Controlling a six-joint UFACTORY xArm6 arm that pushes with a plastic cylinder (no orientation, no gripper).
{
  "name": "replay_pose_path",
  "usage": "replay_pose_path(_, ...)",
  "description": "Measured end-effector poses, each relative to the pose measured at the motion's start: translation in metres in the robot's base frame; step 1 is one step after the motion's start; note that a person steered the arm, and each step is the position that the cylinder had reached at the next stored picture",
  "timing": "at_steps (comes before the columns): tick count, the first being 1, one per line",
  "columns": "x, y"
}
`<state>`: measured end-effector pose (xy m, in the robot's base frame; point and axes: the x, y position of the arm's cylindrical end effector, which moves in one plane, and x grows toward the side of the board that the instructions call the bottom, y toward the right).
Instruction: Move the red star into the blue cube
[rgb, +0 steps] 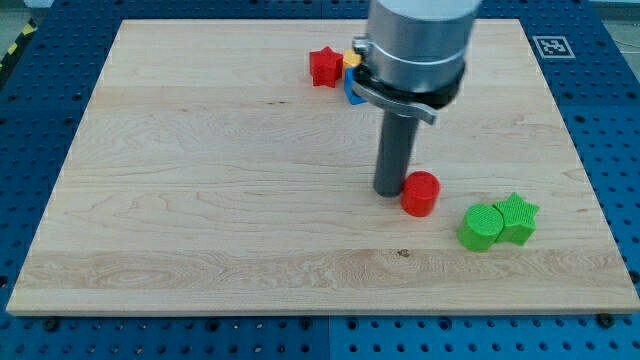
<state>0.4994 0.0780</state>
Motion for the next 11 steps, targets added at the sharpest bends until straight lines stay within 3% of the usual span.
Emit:
replay_pose_path(3,0.007,0.035)
replay_pose_path(5,-0.004,0.019)
replay_pose_path(7,-0.073,-0.088)
replay_pose_path(11,-0.212,-0.144)
